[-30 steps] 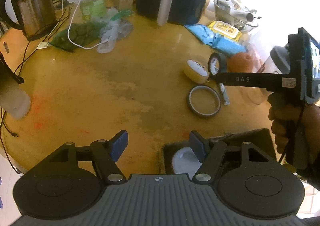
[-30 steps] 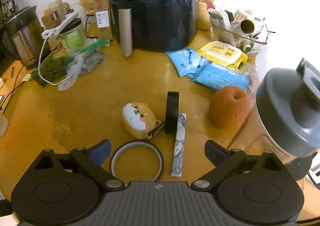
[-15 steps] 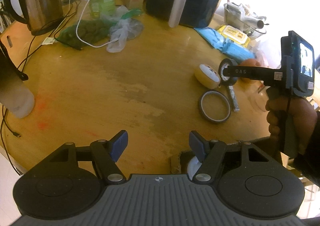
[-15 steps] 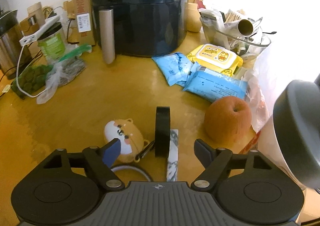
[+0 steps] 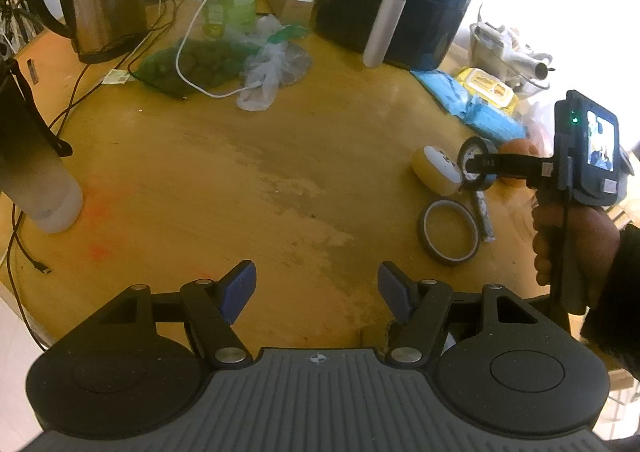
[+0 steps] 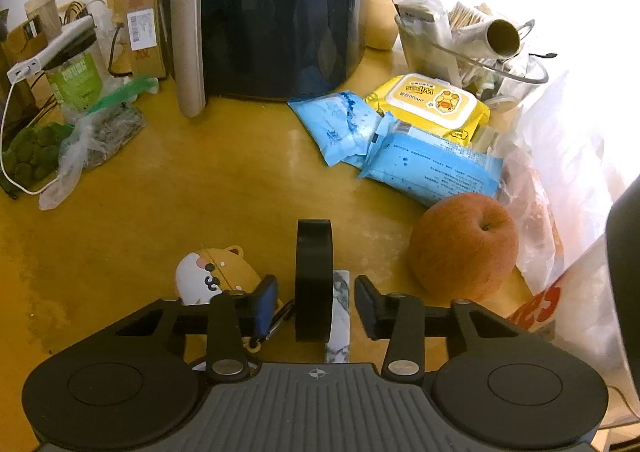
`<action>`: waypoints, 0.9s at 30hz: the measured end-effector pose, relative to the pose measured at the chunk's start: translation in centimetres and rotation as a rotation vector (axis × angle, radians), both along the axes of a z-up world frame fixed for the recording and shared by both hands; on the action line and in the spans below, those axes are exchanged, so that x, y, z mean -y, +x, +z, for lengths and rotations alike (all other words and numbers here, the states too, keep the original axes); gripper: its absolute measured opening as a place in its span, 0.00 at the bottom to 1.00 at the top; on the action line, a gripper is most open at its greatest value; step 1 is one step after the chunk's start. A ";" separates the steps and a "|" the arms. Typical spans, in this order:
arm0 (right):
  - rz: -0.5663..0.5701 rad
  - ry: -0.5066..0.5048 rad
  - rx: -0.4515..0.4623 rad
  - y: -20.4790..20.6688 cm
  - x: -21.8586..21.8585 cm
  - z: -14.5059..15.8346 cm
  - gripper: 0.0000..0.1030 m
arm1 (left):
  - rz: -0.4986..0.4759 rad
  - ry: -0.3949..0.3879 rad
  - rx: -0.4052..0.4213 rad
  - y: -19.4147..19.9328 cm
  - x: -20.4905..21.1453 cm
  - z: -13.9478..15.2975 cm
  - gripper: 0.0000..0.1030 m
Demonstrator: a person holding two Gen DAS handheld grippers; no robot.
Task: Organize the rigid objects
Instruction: 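Close the right tool on the black tape roll and lift it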
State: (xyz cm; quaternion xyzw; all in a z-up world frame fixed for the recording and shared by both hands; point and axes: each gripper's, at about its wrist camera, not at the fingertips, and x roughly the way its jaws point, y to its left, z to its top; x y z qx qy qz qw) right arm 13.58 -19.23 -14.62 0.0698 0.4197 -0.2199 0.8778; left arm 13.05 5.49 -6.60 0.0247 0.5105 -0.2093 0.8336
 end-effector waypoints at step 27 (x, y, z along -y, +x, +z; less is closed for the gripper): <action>0.062 0.038 0.035 -2.7 -0.4 4.2 0.19 | -0.023 0.008 0.012 -1.3 1.3 0.6 0.65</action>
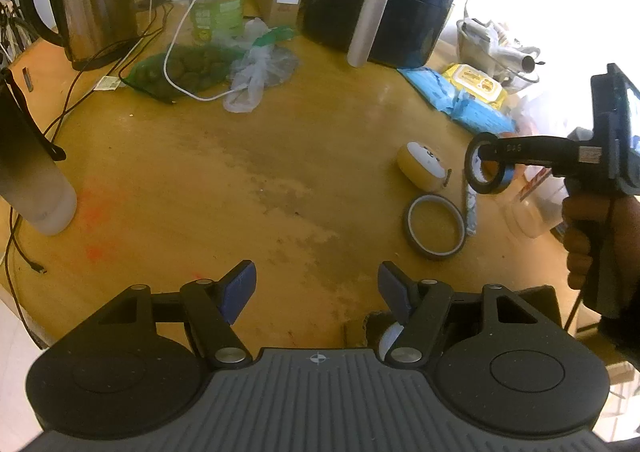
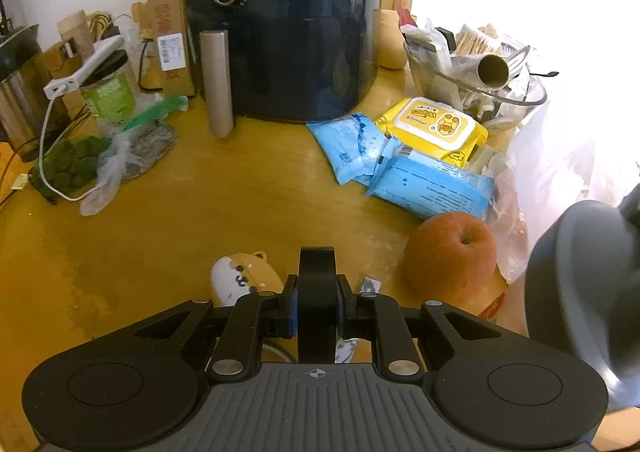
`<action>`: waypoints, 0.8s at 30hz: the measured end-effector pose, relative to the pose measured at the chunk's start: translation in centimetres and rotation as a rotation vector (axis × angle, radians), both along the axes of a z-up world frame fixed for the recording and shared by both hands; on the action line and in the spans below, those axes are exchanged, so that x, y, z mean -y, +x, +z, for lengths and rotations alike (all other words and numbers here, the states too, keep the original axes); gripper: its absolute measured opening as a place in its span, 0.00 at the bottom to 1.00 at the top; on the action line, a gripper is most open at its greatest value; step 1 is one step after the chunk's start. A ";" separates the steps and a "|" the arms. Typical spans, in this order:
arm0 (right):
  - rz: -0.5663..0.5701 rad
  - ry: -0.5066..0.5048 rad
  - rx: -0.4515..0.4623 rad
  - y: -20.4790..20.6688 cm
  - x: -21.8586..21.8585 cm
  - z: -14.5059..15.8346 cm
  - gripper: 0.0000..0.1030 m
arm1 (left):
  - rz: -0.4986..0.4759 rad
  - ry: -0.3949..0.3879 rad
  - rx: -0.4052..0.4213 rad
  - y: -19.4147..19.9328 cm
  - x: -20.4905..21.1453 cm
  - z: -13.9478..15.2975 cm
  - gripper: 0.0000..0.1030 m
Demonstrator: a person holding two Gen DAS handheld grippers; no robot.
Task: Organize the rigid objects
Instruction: 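Close the right tool on the black tape roll and lift it, then carry the black tape roll with the right tool while the left tool approaches the tape ring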
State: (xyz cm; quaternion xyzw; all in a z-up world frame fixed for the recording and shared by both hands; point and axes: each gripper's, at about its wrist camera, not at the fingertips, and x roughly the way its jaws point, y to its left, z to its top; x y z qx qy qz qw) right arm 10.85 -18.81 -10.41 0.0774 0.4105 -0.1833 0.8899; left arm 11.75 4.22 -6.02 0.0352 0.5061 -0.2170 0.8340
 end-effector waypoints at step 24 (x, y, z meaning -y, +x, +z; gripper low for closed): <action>-0.006 0.136 0.053 -8.4 0.5 3.3 0.19 | -0.145 0.029 0.024 0.1 5.8 -0.1 0.65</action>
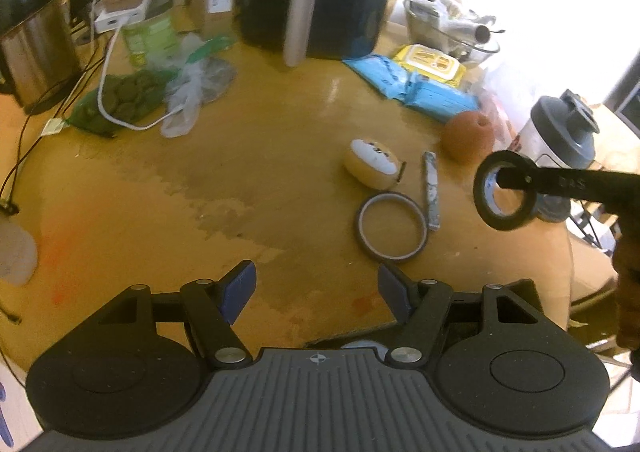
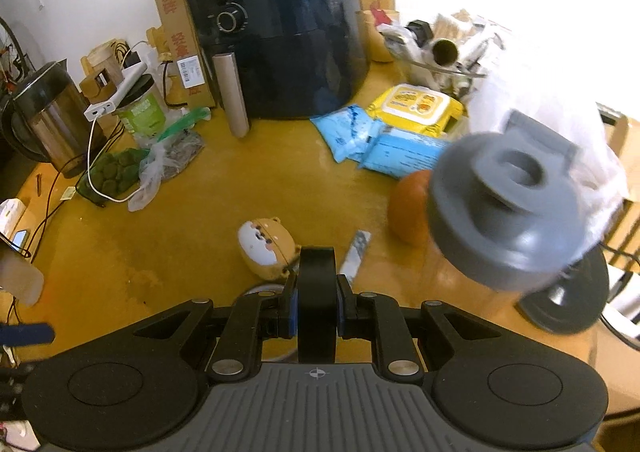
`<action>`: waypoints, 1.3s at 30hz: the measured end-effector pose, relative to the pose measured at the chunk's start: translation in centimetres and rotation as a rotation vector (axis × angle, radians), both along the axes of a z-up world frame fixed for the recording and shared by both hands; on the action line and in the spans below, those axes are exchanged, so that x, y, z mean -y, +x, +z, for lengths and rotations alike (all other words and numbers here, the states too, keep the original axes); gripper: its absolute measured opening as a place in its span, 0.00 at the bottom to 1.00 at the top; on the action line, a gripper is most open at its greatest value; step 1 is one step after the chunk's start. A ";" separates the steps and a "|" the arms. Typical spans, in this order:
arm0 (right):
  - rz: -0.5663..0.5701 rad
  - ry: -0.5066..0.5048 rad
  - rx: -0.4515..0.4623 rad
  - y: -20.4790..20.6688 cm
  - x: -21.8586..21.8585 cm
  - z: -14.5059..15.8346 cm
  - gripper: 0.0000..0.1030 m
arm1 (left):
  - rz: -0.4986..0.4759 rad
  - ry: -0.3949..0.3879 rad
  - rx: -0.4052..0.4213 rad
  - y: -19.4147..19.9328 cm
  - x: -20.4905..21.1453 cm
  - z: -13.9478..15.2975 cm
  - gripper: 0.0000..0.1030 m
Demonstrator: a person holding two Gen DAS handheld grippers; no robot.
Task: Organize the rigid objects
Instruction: 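Carry the black tape roll with the right tool while the left tool approaches the tape ring, then lower the left tool onto the thin tape ring and close on its rim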
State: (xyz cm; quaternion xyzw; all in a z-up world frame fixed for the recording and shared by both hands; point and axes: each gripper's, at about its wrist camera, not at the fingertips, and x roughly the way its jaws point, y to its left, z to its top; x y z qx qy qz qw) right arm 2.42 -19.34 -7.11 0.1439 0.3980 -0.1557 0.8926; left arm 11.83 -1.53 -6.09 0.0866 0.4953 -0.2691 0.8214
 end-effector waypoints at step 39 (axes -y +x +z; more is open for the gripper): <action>-0.192 0.087 0.028 -11.5 4.4 1.2 0.19 | -0.154 0.210 -0.048 4.5 10.7 -10.4 0.18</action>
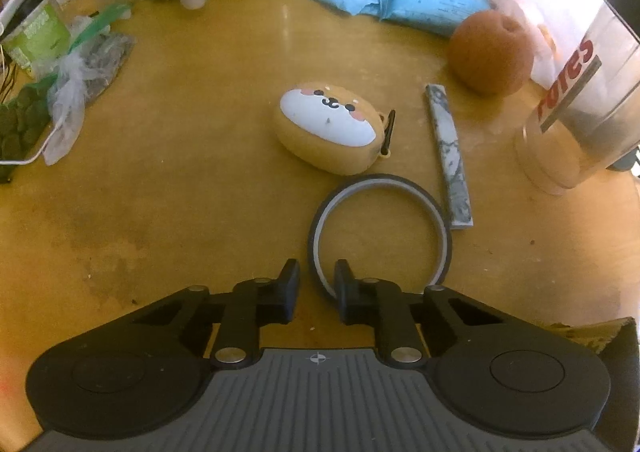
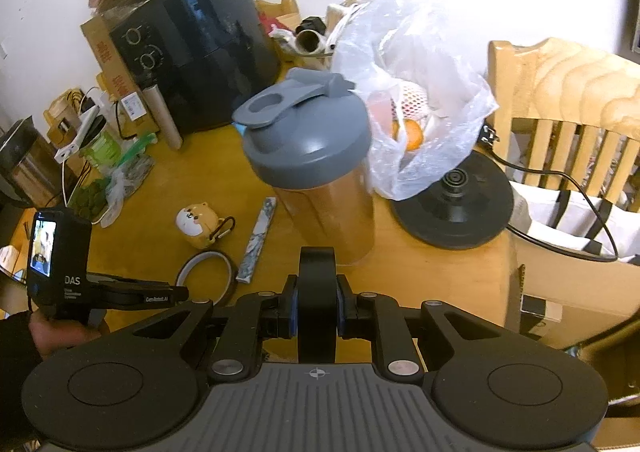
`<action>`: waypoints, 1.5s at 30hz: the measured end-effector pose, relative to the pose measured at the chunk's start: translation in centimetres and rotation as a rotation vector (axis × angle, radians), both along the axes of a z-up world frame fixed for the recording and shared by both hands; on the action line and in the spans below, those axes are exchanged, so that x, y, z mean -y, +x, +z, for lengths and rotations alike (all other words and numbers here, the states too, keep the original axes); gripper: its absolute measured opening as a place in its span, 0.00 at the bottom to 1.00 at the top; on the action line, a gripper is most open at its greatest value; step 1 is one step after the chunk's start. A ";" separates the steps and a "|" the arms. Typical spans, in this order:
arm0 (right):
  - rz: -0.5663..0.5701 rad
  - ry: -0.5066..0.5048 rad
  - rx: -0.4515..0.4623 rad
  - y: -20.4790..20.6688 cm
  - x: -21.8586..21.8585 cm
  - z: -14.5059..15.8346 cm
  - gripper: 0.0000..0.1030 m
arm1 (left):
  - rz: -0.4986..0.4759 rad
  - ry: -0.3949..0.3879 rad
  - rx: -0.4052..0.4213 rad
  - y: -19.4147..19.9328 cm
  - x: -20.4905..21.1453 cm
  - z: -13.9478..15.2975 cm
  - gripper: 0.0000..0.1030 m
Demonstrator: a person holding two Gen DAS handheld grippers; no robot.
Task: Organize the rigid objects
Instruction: 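Lower the left tool onto the thin tape ring and close on its rim, then carry the tape ring with the left tool and tape roll with the right tool into the box, releasing both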
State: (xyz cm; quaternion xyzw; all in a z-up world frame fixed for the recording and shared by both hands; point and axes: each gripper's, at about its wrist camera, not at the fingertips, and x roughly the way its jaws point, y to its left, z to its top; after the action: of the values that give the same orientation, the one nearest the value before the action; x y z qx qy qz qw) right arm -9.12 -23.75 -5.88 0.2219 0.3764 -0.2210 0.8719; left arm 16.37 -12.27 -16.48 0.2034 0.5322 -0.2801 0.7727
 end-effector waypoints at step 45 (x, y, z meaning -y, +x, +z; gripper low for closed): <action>0.157 0.056 -0.006 -0.1 -4.5 -0.7 0.19 | 0.080 -0.161 0.061 -4.2 -6.1 9.3 0.07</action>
State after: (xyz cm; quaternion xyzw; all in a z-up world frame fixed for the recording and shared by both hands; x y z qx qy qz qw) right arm -9.19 -19.24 -6.60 0.2153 0.4015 -0.1418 0.8789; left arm 12.13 -6.15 -7.22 0.1274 0.4918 -0.2846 0.8130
